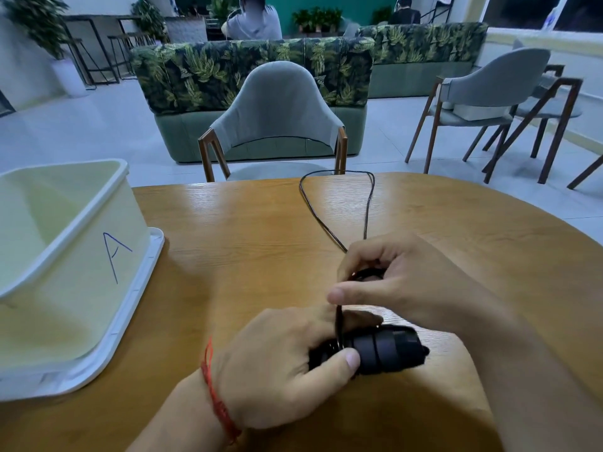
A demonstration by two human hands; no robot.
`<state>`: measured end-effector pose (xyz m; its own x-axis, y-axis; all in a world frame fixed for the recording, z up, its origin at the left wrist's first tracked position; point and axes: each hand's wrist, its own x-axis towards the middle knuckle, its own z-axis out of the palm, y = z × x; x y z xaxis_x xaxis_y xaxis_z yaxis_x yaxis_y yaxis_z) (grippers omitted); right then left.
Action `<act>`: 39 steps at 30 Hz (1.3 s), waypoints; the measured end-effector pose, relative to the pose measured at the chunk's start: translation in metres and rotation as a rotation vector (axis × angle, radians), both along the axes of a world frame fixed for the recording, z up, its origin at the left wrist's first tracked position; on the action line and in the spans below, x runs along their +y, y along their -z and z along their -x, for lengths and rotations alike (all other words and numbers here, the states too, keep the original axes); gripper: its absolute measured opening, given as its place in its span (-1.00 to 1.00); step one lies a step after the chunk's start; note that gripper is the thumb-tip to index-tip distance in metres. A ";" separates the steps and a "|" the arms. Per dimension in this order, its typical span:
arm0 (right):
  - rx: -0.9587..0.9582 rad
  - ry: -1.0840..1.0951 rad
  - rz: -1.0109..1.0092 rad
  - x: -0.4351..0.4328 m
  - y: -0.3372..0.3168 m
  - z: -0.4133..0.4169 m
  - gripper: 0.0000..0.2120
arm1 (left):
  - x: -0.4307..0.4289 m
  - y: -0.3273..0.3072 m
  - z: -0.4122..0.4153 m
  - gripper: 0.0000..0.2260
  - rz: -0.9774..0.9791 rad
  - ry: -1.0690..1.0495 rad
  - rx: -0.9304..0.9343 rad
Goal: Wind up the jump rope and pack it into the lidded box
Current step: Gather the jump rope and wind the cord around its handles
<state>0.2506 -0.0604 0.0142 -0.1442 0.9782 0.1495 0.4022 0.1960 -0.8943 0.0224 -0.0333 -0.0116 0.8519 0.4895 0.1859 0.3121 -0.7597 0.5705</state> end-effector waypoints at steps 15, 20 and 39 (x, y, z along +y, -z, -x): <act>0.360 0.056 0.111 0.015 0.030 0.020 -0.70 | 0.003 0.008 -0.003 -0.63 0.083 -0.256 -0.614; 0.001 0.120 0.069 0.005 0.035 0.030 -0.55 | 0.015 0.007 0.000 -0.63 0.466 -0.483 -0.898; -0.406 0.208 -0.359 -0.011 0.015 0.036 -0.72 | 0.040 0.002 0.014 -0.80 0.307 -0.830 -0.536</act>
